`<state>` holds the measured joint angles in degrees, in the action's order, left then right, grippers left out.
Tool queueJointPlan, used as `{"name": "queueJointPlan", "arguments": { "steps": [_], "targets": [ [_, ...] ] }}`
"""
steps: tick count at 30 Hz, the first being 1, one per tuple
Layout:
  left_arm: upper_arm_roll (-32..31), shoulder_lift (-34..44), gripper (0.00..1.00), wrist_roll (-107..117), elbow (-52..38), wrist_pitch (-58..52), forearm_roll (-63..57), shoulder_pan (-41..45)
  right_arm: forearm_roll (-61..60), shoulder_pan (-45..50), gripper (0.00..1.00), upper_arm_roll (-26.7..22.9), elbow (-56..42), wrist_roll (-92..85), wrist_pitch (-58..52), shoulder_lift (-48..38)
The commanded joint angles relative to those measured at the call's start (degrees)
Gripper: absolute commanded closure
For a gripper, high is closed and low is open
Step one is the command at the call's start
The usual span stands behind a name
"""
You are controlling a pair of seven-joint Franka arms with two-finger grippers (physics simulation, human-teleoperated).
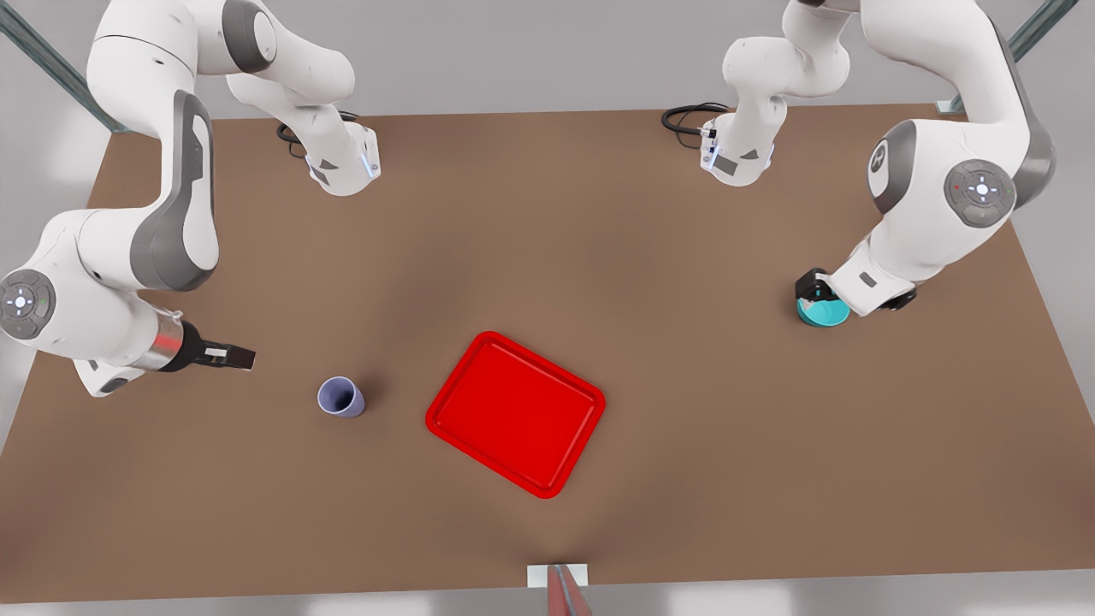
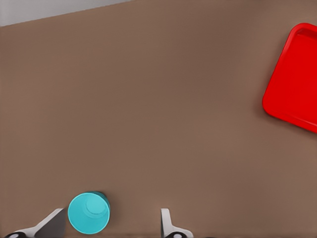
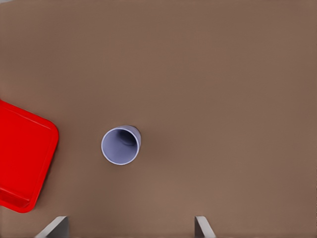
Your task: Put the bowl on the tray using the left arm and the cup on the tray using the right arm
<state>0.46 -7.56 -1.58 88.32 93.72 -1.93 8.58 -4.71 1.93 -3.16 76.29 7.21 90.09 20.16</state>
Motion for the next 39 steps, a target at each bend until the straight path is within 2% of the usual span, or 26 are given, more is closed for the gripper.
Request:
{"name": "queueJointPlan", "arguments": {
  "steps": [1, 2, 3, 4, 5, 7, 9, 16, 22, 23, 24, 25, 26, 32, 39],
  "targets": [
    [0.0, -0.2, 0.00, 0.1, 0.0, 0.0, -0.2, -0.1, 0.1, 0.0, 0.00, 0.0, 0.0, 0.0, 0.0, 0.0],
    [0.1, -0.3, 0.00, 0.3, 2.7, 0.0, -0.2, -0.7, 0.0, 0.0, 0.00, 0.0, 0.0, 0.0, 0.1, 0.0],
    [2.7, 0.2, 0.00, 0.9, 10.4, 0.5, -0.2, -1.7, 0.0, 0.0, 0.00, 0.0, 0.0, 0.0, 0.1, 0.0],
    [5.9, 0.1, 0.00, -0.2, 16.4, 5.2, 1.0, -4.0, 0.0, 0.0, 0.00, 0.0, 0.0, 0.0, 0.1, 0.0],
    [6.4, 0.2, 0.00, -2.3, 22.8, 12.4, 4.3, -7.2, 0.0, 0.0, 0.00, 0.0, 0.0, 0.0, 0.1, 0.0],
    [9.6, -0.6, 0.00, -18.6, 32.0, 23.3, 11.6, -12.2, 0.0, 0.0, 0.00, 0.0, 0.0, 0.0, 0.1, 0.0],
    [12.5, -1.2, 0.00, -27.9, 38.1, 28.0, 13.6, -12.5, 0.0, 0.0, 0.00, 0.0, 0.0, 0.0, 0.1, 0.0],
    [12.6, -6.4, 0.00, -34.2, 42.5, 37.9, 15.7, -17.2, 0.0, 0.0, 0.00, 0.0, 0.0, 0.0, 0.0, 0.0],
    [12.5, -10.8, 0.01, -35.9, 42.8, 38.0, 17.1, -17.5, 0.0, 0.0, 0.00, 0.0, 0.0, 0.0, 0.1, 0.0],
    [12.5, -11.2, 0.08, -36.0, 42.7, 38.0, 17.1, -17.5, 0.0, 0.0, 0.00, 0.0, 0.0, 0.0, 0.1, 0.0],
    [12.5, -11.2, 0.30, -36.0, 42.7, 38.1, 17.1, -17.5, 0.0, 0.0, 0.00, 0.0, 0.0, 0.0, 0.1, 0.0],
    [12.5, -11.2, 0.57, -36.0, 42.6, 38.0, 17.1, -17.5, 0.0, 0.0, 0.00, 0.0, 0.0, 0.0, 0.1, 0.0],
    [12.5, -11.3, 0.70, -36.0, 42.6, 38.1, 17.2, -17.5, 0.0, 0.0, 0.00, 0.0, 0.0, 0.0, 0.1, 0.0],
    [12.5, -12.3, 0.79, -35.9, 42.4, 38.6, 19.2, -17.5, 0.0, 0.0, 0.00, 0.0, 0.0, 0.0, 0.1, 0.0],
    [12.5, -12.7, 0.79, -35.5, 41.1, 38.2, 18.8, -17.5, 0.0, 0.0, 0.00, 0.0, 0.0, 0.0, 0.0, 0.0]
  ]
}}
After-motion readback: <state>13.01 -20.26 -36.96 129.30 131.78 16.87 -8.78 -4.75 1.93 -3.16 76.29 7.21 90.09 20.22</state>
